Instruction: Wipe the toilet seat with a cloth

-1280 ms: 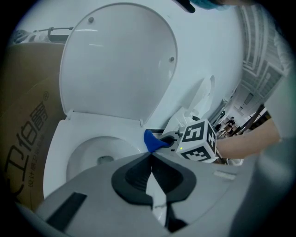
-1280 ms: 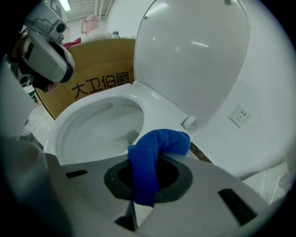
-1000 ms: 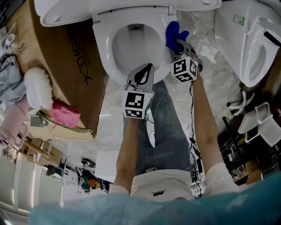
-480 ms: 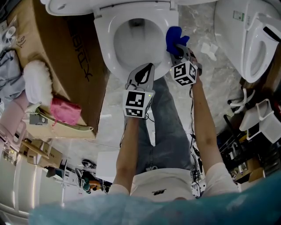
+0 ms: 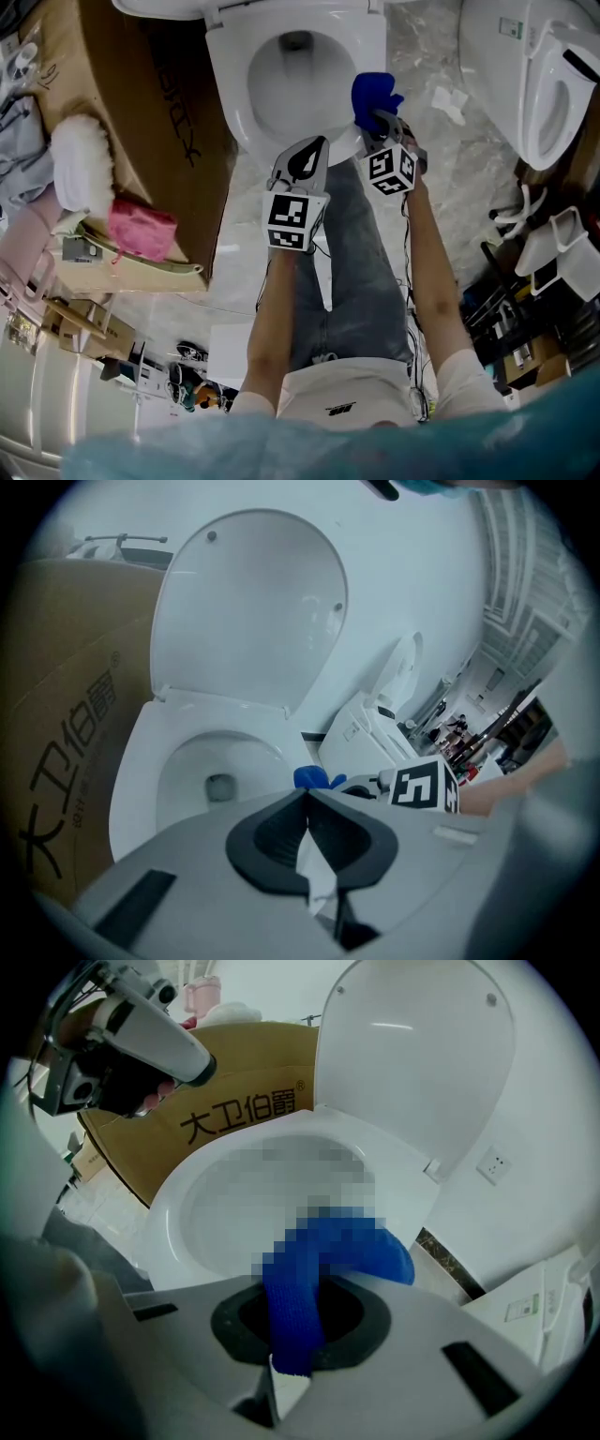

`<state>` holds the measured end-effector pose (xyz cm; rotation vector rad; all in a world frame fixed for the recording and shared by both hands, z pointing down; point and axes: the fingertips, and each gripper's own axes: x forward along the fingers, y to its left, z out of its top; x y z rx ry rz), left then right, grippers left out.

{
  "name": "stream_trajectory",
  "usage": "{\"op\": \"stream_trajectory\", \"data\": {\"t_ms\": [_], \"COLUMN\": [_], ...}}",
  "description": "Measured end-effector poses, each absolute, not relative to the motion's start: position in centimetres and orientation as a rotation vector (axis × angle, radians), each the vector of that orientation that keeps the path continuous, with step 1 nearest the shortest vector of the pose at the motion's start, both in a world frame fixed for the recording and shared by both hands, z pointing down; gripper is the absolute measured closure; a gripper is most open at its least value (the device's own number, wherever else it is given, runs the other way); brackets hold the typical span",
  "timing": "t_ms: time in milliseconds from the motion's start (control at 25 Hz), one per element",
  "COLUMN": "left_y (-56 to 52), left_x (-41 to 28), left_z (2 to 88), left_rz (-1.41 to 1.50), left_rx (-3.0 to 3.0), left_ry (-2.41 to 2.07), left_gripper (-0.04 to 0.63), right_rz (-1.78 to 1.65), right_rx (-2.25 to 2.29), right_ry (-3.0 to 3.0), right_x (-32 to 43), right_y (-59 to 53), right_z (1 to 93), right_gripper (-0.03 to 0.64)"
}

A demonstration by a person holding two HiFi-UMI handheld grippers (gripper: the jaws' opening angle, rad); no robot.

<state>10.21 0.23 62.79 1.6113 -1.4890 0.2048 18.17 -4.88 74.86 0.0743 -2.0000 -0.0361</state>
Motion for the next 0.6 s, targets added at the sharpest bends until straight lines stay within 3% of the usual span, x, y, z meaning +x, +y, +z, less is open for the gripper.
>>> {"op": "stream_trajectory", "data": {"t_ms": [600], "left_y": [4.3], "left_x": [11.5], "left_z": [63.1], "left_rz": [0.236], "left_rx": [1.629], "left_ry": [-1.439], "left_gripper": [0.586], "right_rz": [0.059], "right_rx": [0.155], "right_ry": [-1.997], "right_x": [19.8], "right_y": [1.5], "right_z": [74.9], "right_gripper": [0.595]}}
